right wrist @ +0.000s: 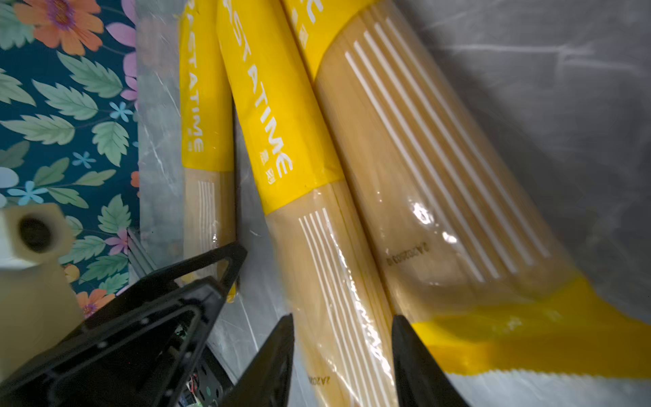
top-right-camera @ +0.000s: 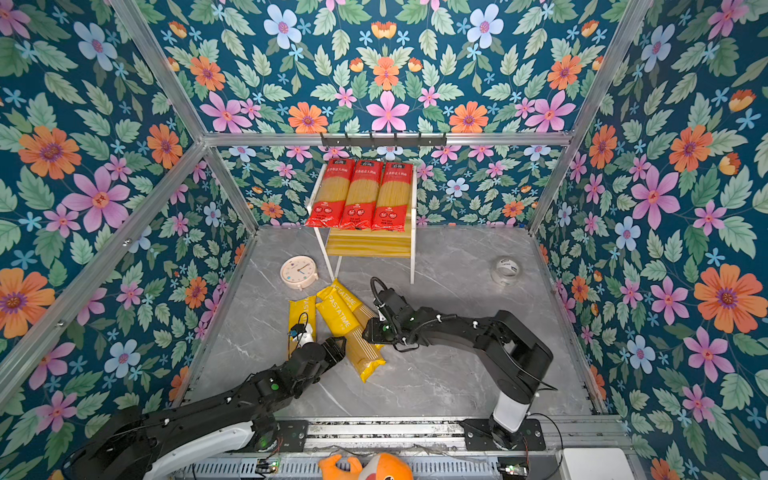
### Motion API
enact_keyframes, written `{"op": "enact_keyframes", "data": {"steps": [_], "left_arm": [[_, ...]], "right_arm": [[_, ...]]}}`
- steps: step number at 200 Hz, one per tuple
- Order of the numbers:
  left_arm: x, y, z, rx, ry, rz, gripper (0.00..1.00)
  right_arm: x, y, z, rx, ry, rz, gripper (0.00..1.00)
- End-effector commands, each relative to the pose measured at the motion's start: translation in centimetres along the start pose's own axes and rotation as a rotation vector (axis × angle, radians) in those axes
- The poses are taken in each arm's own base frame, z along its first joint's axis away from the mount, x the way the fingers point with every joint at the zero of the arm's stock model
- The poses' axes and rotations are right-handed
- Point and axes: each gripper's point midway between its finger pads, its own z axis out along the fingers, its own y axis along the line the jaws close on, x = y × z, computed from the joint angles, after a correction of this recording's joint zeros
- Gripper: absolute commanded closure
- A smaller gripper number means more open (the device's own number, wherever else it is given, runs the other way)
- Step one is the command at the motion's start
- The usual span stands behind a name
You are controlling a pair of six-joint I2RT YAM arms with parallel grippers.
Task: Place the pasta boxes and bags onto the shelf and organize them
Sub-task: 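Grasp a yellow PASTATIME pack with both grippers near its two ends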
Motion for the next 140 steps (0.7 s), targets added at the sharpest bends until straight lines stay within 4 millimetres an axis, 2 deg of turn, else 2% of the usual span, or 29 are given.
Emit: {"op": "enact_keyframes", "data": {"steps": [1,21,31,60,81,101,126,140], "left_arm": [[-0.8,-0.9,0.0,0.051,-0.045,-0.035,0.27],[-0.5,-0.9,0.4,0.047,-0.027,-0.010,0.28],[-0.3,-0.8,0.7,0.048,-0.017,-0.012,0.30],[0.4,-0.8,1.4,0.072,0.012,-0.027,0.36],[0.6,-1.3,1.7,0.088,0.026,-0.018,0.40],[0.7,-3.4,2.0,0.151,0.038,-0.008,0.42],[1.7,-6.7,3.0,0.217,0.108,0.056,0.42],[2.4,-7.4,3.6,0.222,0.142,0.076,0.42]], "right_arm": [[-0.7,0.1,1.2,0.010,-0.009,-0.032,0.51],[-0.5,-0.8,2.3,0.058,0.021,-0.032,0.47],[-0.2,-0.5,2.6,0.054,0.037,-0.037,0.47],[1.2,2.0,2.9,-0.048,0.093,-0.034,0.50],[1.7,3.3,2.4,-0.113,0.103,-0.012,0.53],[2.0,3.4,1.5,-0.144,0.087,0.029,0.55],[2.2,1.7,-0.1,-0.130,0.054,0.087,0.57],[2.6,0.5,-1.1,-0.115,0.039,0.119,0.57]]}}
